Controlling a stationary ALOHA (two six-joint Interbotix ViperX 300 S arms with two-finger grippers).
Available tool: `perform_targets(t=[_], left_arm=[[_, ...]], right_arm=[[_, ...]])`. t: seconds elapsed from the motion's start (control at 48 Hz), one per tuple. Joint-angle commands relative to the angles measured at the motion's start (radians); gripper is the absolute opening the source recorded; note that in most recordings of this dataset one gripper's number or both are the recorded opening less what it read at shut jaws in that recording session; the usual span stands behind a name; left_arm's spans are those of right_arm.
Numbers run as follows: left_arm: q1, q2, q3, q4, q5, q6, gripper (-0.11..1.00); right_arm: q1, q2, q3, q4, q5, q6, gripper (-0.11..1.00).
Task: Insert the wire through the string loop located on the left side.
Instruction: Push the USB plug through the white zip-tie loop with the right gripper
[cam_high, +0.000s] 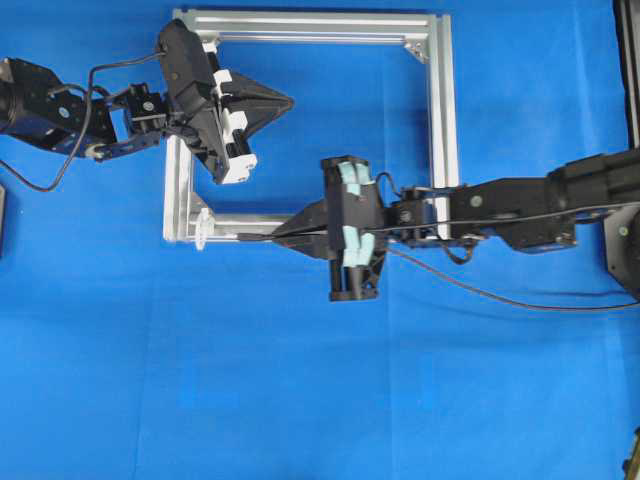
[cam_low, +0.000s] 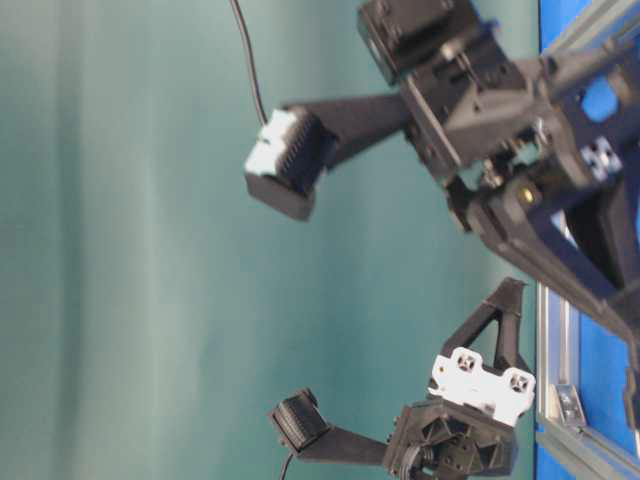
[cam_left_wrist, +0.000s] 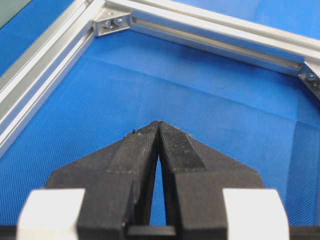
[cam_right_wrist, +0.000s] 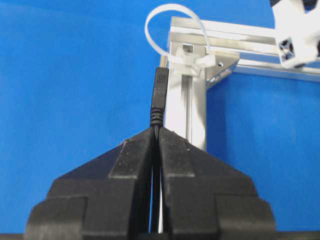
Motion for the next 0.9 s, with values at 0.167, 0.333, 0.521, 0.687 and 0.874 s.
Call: perform_targets(t=[0.167, 0.333, 0.521, 0.687, 0.874], left_arm=[[-0.002, -0.034, -0.006, 0.003, -0.005, -0.002, 0.00], [-0.002, -0.034, -0.008, 0.003, -0.005, -0.002, 0.00], [-0.002, -0.034, -0.006, 0.003, -0.005, -0.002, 0.00], [-0.002, -0.034, -0.008, 0.003, -0.005, -0.002, 0.00], [-0.002, -0.034, -0.006, 0.003, -0.005, -0.002, 0.00]], right_arm=[[-0.017, 0.021, -0.072, 0.000, 0.006, -0.002, 0.00], [-0.017, 0.026, -0.077, 0.000, 0.006, -0.002, 0.00], [-0.017, 0.026, -0.075, 0.000, 0.006, -0.002, 0.00], [-0.017, 0.025, -0.075, 0.000, 0.006, -0.002, 0.00], [-0.017, 0.025, -0.075, 0.000, 0.006, -0.002, 0.00]])
